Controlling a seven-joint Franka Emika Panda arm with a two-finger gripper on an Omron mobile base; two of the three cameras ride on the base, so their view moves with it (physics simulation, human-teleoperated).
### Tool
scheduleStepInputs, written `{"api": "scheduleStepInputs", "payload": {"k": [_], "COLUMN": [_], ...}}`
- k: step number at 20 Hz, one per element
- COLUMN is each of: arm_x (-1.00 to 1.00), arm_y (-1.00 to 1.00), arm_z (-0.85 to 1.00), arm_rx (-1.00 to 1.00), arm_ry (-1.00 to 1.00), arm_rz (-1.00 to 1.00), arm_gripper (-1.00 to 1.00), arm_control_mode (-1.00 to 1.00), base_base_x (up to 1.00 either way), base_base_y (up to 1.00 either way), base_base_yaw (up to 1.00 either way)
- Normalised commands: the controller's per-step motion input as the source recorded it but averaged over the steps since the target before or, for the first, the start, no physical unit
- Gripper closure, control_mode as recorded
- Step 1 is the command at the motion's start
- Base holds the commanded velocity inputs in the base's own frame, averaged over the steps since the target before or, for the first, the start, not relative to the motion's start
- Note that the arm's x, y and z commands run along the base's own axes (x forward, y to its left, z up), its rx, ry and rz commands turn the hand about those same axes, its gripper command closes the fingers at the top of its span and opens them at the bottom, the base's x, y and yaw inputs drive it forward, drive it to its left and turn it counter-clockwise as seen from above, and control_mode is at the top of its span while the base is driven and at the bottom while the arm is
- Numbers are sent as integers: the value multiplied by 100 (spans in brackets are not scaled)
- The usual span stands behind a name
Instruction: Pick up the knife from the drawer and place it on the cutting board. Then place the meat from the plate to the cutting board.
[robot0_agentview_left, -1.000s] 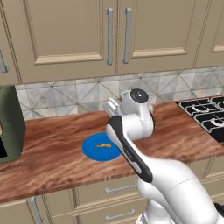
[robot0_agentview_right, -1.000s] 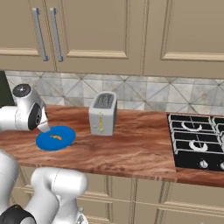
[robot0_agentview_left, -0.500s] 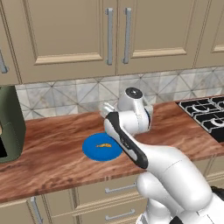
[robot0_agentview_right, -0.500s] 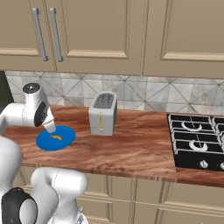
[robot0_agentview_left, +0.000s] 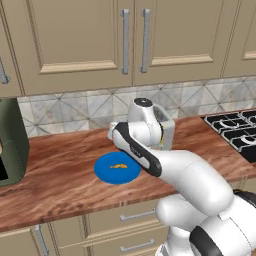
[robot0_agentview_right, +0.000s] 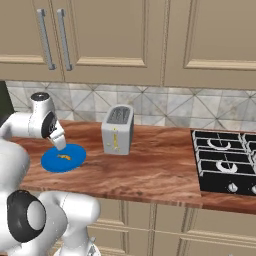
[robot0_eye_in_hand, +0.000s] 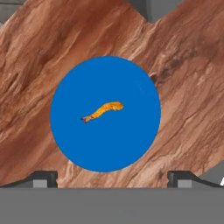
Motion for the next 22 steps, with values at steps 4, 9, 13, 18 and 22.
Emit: {"api": "scheduleStepInputs", "payload": {"k": [4,9,13,18,22], "arm_x": [18,19,3,0,0], "arm_y": [43,28,2,0,-1], "arm_z": [-32,-36,-24,-8,0], "arm_rx": [-6,-9,-11,-8,-5], "arm_ry": [9,6,0,0,0], "arm_rz": [2,9,23,26,27], "arm_gripper": [-100,-100,-100,-100,-100], "arm_control_mode": [-100,-100,-100,-100,-100], "base_base_x": [0,0,0,0,0], "base_base_y": [0,0,0,0,0], "base_base_yaw": [0,0,0,0,0]}}
